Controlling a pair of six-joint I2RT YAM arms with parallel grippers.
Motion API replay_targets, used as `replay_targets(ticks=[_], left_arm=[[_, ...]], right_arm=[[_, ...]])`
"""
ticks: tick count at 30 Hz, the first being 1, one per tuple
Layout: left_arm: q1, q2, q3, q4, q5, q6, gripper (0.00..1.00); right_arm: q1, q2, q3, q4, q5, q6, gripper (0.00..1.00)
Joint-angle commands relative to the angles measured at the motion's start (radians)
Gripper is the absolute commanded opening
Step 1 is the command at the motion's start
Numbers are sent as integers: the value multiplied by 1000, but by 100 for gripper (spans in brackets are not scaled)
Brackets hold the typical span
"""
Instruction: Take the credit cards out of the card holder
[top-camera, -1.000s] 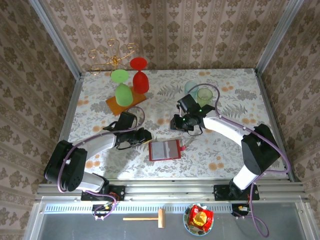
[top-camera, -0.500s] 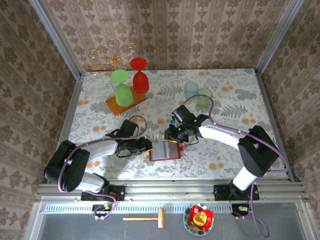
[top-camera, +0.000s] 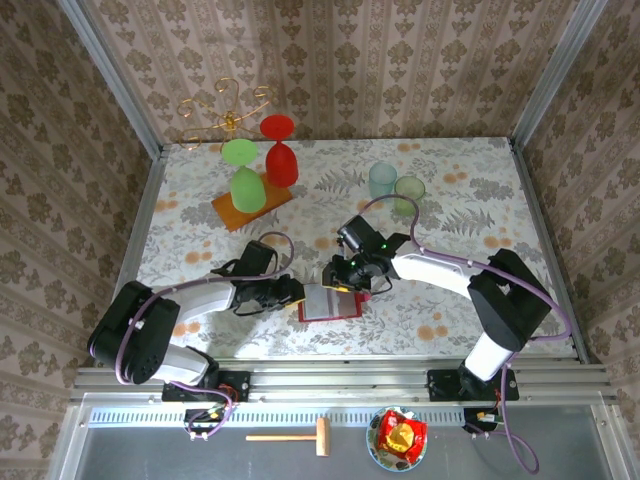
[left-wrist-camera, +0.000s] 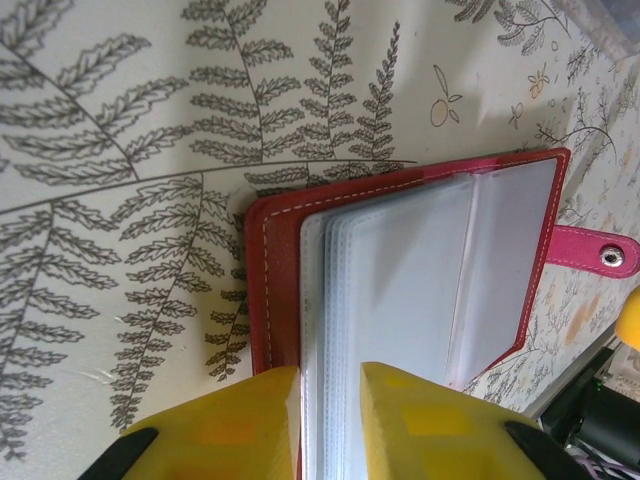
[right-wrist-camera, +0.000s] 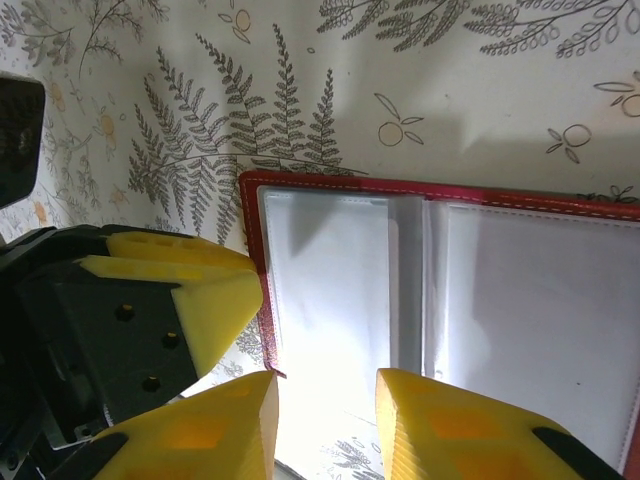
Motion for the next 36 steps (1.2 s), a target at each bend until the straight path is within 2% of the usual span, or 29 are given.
replay_targets(ticks=[1,16,29,36], left_arm=[[-3,4,-13,10,-7,-11,19],[-3,16,-16,-9,-14,-2,9],[-2,31,-13,-12,-14,1,9],[-3,33,-15,-11,-13,4,9]], right_arm=[[12,28,-16,26,-35,21,31],[31,92,-16,70,-73,38,28],[41,148,16,69,-109,29,29],[42,169,28,31,-88,13,29]])
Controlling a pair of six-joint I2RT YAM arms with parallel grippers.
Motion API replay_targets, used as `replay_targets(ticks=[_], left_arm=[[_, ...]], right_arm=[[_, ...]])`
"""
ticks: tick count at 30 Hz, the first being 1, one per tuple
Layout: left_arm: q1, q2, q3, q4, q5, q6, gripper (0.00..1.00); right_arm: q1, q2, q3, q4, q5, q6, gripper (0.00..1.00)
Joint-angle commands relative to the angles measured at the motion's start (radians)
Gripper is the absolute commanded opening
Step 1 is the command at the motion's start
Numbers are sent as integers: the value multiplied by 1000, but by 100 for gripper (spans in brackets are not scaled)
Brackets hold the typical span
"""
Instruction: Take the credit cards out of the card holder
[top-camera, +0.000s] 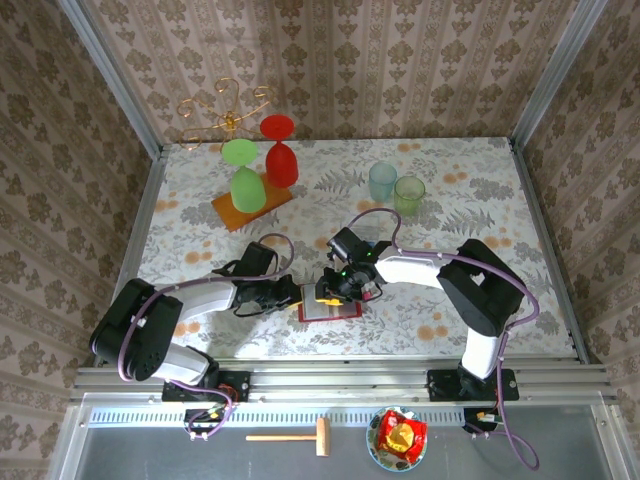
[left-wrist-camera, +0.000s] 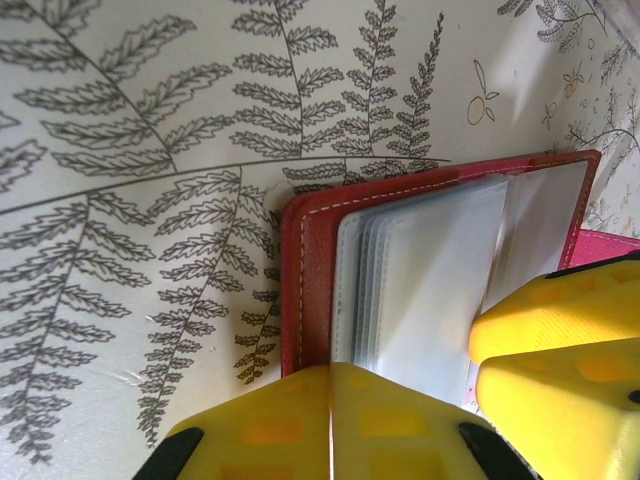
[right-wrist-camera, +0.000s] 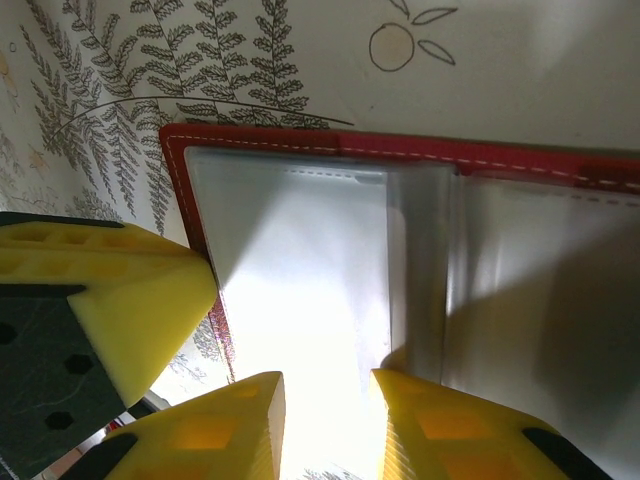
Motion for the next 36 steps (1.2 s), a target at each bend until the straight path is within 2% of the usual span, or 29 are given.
replay_targets(ticks=[1,11,36], left_arm=[[-3,15,-11,-8,-6,11,8],[-3,29,-11,-7,-5,17,9],[-3,4,6,-58,-21,27,9]], right_arm=[[7,25,32,-51,6,-17,29],[8,2,30,-105,75,-21,29],[-11,-36,-42,-17,51,18,28]])
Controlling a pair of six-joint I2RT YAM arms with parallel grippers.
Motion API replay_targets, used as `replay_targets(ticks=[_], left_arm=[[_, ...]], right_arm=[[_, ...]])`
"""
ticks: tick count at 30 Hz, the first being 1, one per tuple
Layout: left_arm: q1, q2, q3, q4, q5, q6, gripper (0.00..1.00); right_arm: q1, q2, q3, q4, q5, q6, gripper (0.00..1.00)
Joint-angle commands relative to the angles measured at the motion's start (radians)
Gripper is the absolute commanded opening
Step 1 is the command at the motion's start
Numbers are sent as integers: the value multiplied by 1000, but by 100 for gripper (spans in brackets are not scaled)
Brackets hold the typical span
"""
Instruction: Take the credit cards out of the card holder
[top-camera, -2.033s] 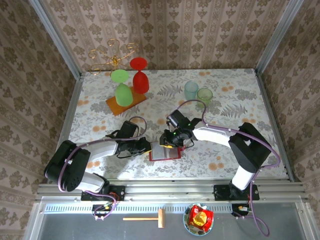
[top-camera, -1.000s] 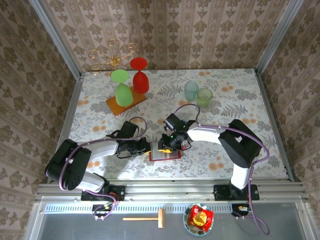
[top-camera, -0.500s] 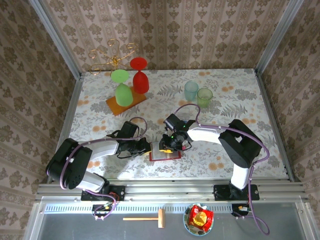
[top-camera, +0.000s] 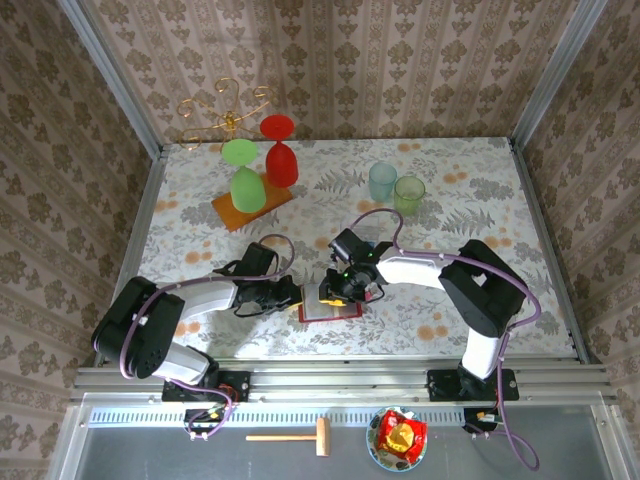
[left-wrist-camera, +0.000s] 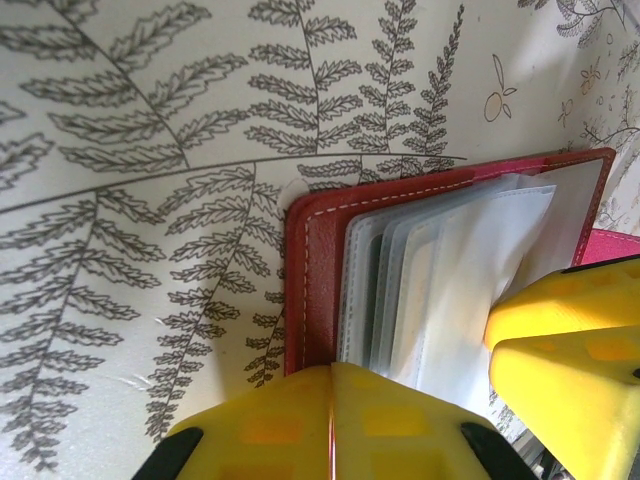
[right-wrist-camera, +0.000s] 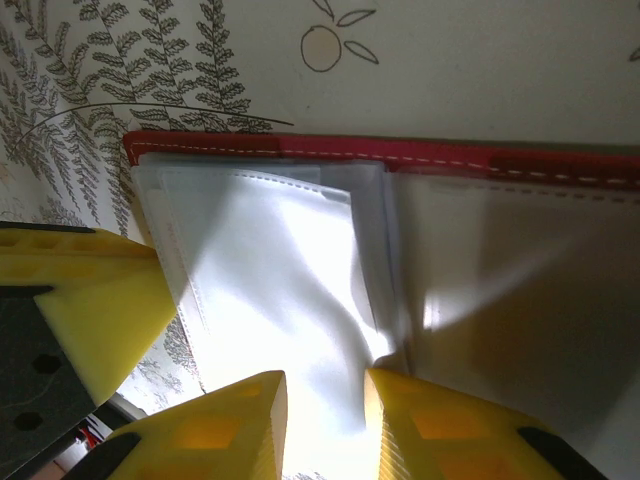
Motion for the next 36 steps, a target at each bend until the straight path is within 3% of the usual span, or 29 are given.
replay_targets(ticks=[1,7,17,27,36], left_arm=[[-3,-12,8,-58,-23,28,9],[13,-51,37,-127,-32,54,10],[-3,-99,75,-110,3,1,24],[-57,-26,99,-30,11,-55,35],[-63,22,92,-8,-2,-66,36]], right_arm=[[-10,-24,-27,5,11,17,27],[-14,-23,-50,36,-2,26,27],[-28,-32,-98,119,-35,54,27],[-64,-40,-184,264,-93,116,27],[-87,-25,-259,409,-145,189,26]])
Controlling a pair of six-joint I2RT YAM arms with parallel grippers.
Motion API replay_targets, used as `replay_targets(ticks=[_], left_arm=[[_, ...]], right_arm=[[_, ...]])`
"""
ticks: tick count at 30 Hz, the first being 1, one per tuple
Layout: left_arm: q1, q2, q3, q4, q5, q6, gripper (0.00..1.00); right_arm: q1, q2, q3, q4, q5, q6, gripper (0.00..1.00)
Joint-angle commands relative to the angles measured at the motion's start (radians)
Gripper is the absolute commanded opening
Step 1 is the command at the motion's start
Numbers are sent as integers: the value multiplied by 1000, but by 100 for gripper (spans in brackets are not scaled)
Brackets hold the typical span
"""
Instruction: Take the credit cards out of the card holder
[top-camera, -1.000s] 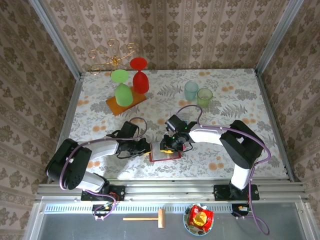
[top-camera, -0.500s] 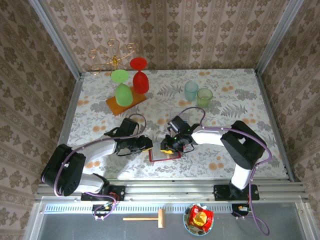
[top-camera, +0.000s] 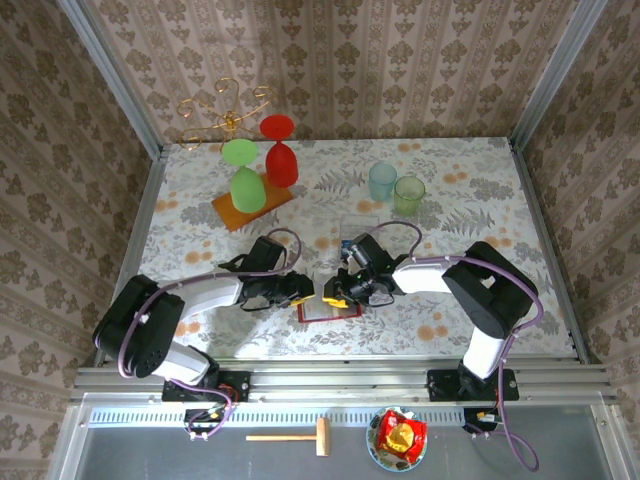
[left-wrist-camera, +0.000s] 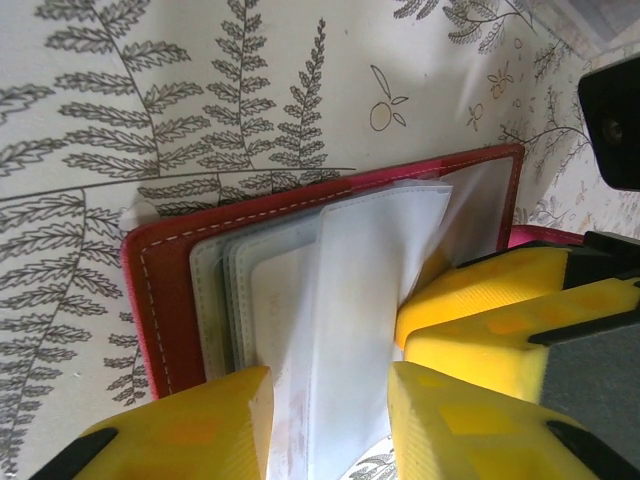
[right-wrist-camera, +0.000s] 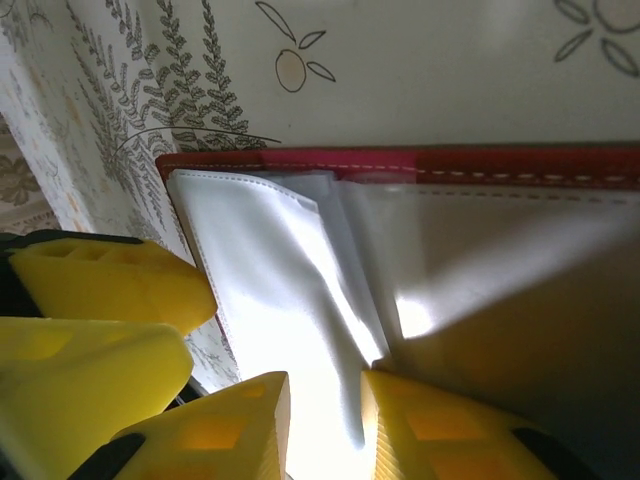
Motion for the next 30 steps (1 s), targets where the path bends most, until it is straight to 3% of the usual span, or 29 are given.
replay_targets(ticks=[1,16,23,30], left_arm=[[-9,13,16,9,-4,-18,36],[-30,48,34,78,37,-49,25],[-33,44,49,72,46,-50,27],[-39,46,82,63,60,-49,34]], right_arm=[[-10,12,-43,38,8,43,26],[-23,9,-57,63,-6,55,26],[-25,-44,-54,43,9,60,28],[-54,-185,-25,-163,114,-33,29]])
